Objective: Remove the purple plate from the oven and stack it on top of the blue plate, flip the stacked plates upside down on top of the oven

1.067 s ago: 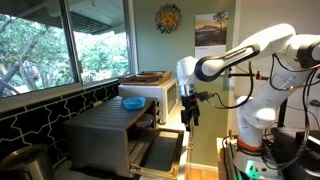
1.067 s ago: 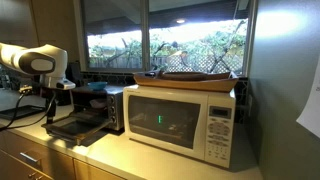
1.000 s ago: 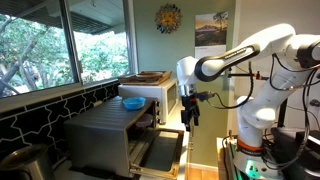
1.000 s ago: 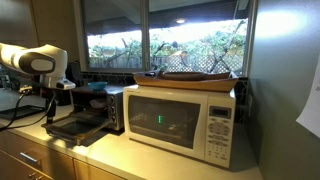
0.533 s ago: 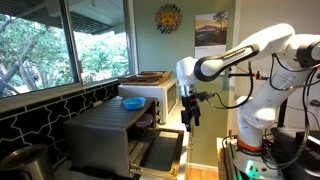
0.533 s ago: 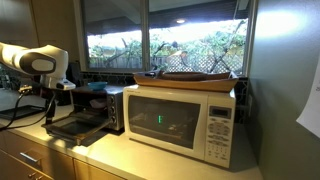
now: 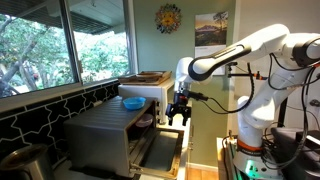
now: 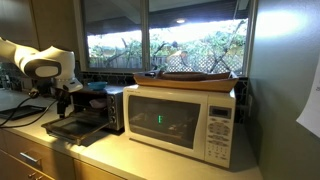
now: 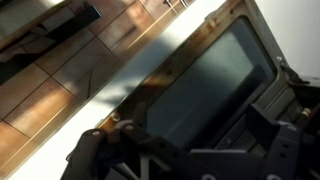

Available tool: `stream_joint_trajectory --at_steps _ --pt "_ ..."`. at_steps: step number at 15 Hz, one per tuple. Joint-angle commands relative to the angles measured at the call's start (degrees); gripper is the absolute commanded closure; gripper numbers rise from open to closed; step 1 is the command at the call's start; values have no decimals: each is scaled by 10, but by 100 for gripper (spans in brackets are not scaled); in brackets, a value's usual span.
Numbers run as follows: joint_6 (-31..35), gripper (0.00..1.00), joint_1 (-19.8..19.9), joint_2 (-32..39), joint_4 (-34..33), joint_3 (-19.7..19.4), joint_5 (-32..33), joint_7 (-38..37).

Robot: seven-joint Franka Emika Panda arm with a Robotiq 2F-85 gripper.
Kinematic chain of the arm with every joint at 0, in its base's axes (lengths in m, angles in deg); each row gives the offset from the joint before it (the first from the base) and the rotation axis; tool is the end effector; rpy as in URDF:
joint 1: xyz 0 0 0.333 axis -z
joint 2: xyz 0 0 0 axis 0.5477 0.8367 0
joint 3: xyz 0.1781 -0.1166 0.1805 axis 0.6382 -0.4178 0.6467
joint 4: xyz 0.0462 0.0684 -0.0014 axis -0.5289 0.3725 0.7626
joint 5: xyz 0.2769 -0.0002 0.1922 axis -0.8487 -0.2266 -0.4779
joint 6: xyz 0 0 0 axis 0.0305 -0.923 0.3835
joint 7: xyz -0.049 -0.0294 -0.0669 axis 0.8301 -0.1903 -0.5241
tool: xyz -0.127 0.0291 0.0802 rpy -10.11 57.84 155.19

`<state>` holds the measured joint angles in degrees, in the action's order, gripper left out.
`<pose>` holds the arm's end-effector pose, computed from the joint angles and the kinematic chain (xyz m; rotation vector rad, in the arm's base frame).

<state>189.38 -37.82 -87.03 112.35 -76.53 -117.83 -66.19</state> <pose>0.3170 0.1329 0.3975 -2.6427 0.8154 0.0215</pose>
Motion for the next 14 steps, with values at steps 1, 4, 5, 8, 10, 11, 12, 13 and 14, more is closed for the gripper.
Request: stream_joint_trajectory --at_steps 1,4,5,8,10,11,12,13,14 --pt "119 0 -1 -1 36 4 -53 -26" --pt "105 0 -4 6 24 -4 -47 -15" --pt "110 0 -5 8 27 -4 -52 -15" --pt "79 0 -4 8 25 -4 -38 -17" --pt "124 0 -8 27 29 -10 -69 -7" --pt "138 0 -6 33 30 -11 -76 -5" --pt "156 0 -14 41 30 -23 -103 6" --pt "171 0 -16 47 30 -29 -119 13" --pt "198 0 -16 56 29 -31 -138 22"
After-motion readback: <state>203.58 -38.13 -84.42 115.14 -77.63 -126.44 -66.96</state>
